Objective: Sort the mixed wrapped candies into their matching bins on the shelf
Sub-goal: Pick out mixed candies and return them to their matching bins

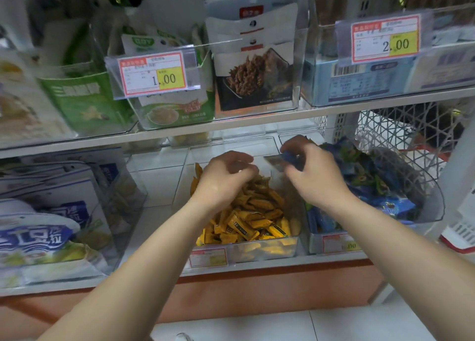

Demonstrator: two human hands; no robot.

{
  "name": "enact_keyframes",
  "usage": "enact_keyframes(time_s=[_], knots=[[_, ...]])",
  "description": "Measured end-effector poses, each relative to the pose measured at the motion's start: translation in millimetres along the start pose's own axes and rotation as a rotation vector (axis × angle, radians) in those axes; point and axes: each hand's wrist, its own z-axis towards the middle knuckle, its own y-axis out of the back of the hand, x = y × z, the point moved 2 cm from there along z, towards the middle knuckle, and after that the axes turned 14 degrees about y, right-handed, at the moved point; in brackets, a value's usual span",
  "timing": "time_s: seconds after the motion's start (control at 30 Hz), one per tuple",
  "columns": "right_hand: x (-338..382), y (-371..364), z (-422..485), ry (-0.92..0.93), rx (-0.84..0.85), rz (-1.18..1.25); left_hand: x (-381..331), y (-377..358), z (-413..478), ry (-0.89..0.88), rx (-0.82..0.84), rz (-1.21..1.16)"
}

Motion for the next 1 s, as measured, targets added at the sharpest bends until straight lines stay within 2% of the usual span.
enact_keyframes(time_s=[0.07, 0.1, 0.23, 0.33, 0.4, 0.47, 0.57, 0.63, 0.77, 0.9, 1.0], knots=[[-11, 9, -3, 0.086, 0.002, -0.328, 5, 20, -6, -0.029, -0.052, 0.226], [-18, 11, -5, 0.099, 0.037, -0.416, 10, 30, -10, -0.046, -0.087, 0.313], [-32, 5, -10, 0.020, 0.233, -0.572, 34, 72, -18, -0.077, -0.314, 0.597], [-13, 5, -3, 0.062, 0.165, -0.614, 58, 98, -12, 0.022, -0.371, 0.671], [7, -1, 1, 0.083, 0.149, -0.558, 76, 105, -7, 0.141, -0.301, 0.628], [25, -15, 2, 0.081, 0.201, -0.381, 88, 100, -4, 0.217, -0.208, 0.546], [40, -64, 12, 0.085, 0.426, -0.118, 95, 97, 1, 0.208, -0.175, 0.465], [43, -102, 29, 0.103, 0.587, -0.038, 96, 96, 2, 0.177, -0.180, 0.427], [47, -172, 72, 0.214, 0.820, -0.064, 98, 95, -2, 0.141, -0.185, 0.338], [36, -211, 96, 0.155, 1.029, -0.139, 103, 97, -1, 0.096, -0.176, 0.284], [27, -217, 96, 0.216, 1.177, -0.379, 106, 100, 2, 0.104, -0.147, 0.319]])
